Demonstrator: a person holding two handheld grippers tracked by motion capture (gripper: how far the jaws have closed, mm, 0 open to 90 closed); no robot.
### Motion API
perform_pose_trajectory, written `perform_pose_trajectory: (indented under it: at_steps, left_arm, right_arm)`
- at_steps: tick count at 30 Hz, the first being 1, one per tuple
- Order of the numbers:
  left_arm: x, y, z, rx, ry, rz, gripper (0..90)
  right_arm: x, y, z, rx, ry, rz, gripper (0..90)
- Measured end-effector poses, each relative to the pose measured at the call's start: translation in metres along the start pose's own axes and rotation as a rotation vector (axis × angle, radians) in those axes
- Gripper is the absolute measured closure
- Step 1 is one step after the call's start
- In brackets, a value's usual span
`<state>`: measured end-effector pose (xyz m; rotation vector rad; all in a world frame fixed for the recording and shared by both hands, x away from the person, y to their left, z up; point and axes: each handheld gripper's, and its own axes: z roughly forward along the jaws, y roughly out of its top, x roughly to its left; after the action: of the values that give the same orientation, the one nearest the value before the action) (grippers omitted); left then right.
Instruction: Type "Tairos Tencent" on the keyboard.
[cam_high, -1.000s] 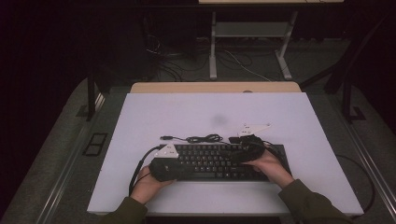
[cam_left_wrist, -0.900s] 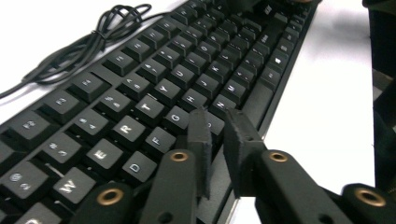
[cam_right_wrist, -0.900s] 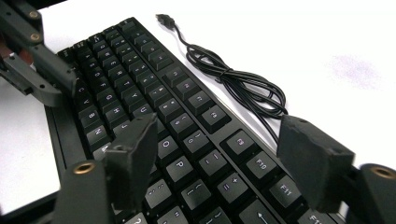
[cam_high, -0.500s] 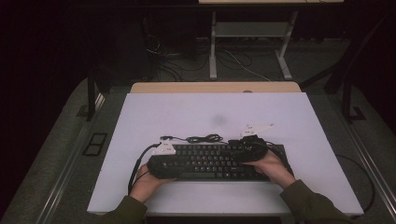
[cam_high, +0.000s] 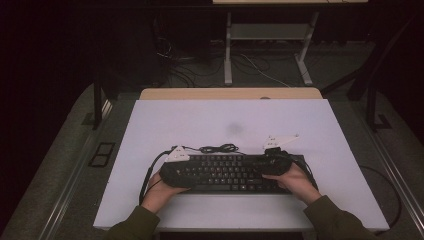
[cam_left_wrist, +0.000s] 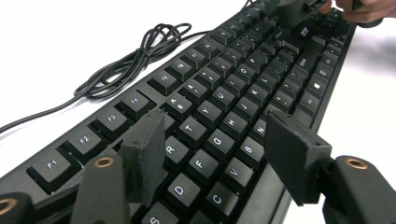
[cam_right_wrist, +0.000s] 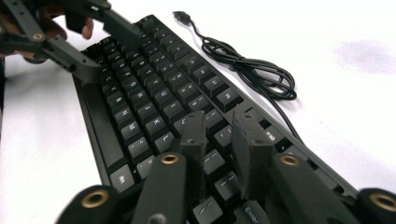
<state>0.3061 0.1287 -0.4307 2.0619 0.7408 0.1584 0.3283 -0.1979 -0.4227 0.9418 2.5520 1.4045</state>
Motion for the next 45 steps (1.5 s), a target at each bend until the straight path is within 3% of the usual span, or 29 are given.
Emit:
perform_pose_trajectory:
  at_steps: [9,27,45]
  left_arm:
    - [0.004,0.004,0.006,-0.001,0.022,0.014,31.7]
    - [0.008,0.013,0.016,-0.001,0.037,0.031,29.7]
    - [0.008,0.013,0.018,-0.003,0.039,0.036,29.6]
  right_arm:
    - [0.000,-0.006,-0.007,0.016,0.030,-0.007,89.1]
    - [0.006,-0.023,-0.013,0.073,0.049,-0.031,89.3]
    - [0.011,-0.028,-0.007,0.125,0.058,-0.078,89.4]
